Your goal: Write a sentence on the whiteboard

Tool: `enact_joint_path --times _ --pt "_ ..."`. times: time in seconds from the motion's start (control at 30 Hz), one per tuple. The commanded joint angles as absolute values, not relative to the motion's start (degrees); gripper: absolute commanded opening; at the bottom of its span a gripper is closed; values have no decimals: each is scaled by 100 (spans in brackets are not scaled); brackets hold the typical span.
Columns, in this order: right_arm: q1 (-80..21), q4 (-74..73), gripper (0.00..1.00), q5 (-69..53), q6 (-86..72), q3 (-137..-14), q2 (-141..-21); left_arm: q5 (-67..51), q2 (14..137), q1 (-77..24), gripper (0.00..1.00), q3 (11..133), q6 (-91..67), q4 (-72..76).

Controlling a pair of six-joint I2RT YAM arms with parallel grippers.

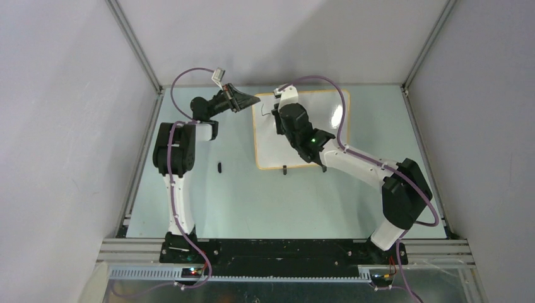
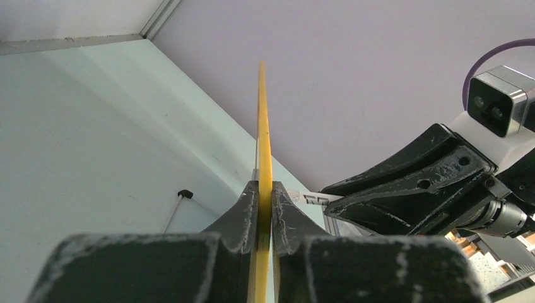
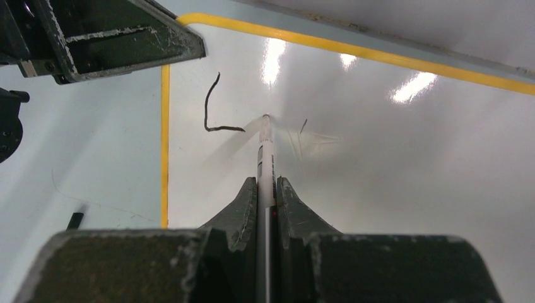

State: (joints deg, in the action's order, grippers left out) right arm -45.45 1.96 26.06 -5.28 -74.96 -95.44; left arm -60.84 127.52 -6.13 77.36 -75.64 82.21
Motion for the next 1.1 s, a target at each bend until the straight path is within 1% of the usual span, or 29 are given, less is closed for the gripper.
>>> enact_joint_path --times 0.0,0.43,0.97,1.07 --pt "-4496 308 0 2729 -467 -7815 -9612 -6031 12718 -575 0 7868 -7689 8622" --pt "-4513 327 0 2655 -406 -7931 -9681 -6038 12714 -572 0 7858 -7690 8622" --pt "-4535 29 0 2333 -456 -8016 -9721 -6052 12710 -577 0 7866 -7680 8622" --pt "-4532 -218 0 2312 -491 -8023 -9738 -6056 12709 -577 0 7869 -7679 8623"
